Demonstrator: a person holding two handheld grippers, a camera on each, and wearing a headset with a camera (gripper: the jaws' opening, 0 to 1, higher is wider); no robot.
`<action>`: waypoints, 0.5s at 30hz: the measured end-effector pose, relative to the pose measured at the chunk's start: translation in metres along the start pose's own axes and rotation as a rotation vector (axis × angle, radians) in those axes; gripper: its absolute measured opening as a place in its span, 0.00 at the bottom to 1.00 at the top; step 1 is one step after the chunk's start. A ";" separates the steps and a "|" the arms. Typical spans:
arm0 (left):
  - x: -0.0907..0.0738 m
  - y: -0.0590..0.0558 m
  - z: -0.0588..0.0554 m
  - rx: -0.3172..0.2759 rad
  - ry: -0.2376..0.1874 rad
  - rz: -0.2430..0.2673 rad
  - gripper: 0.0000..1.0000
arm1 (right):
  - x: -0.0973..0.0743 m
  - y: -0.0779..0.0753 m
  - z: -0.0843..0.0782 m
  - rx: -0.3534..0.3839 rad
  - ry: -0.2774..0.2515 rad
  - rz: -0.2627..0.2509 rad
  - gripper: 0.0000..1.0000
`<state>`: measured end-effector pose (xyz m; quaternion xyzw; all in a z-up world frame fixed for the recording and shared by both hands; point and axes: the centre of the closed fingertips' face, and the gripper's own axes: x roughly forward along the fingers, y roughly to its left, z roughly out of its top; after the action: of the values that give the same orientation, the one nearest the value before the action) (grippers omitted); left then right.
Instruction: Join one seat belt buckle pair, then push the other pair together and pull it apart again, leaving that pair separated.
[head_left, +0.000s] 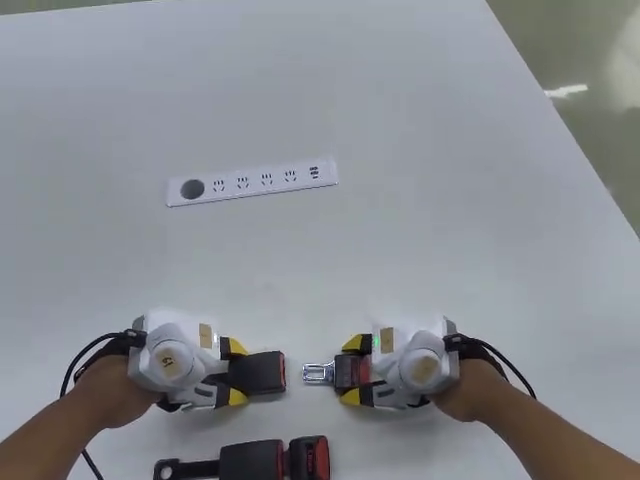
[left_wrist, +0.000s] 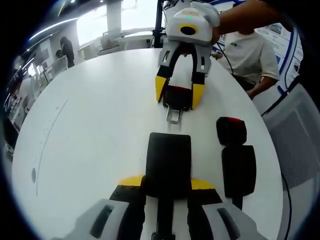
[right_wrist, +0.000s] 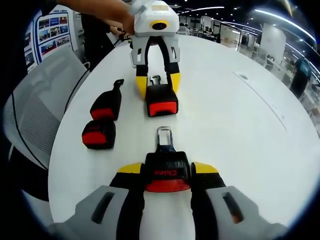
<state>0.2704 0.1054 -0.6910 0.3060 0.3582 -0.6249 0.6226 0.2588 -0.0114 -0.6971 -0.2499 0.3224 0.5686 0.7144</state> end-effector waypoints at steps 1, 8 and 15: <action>0.000 0.000 0.000 -0.001 0.000 0.000 0.32 | -0.001 0.001 -0.003 0.001 0.000 -0.001 0.34; -0.001 0.000 0.001 -0.007 -0.002 0.001 0.32 | -0.011 -0.001 -0.016 0.011 0.005 -0.011 0.34; -0.001 0.001 0.000 -0.009 -0.003 0.004 0.32 | -0.027 -0.002 -0.029 0.027 0.007 -0.020 0.34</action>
<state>0.2711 0.1063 -0.6902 0.3031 0.3593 -0.6225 0.6257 0.2521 -0.0501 -0.6965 -0.2456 0.3302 0.5560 0.7222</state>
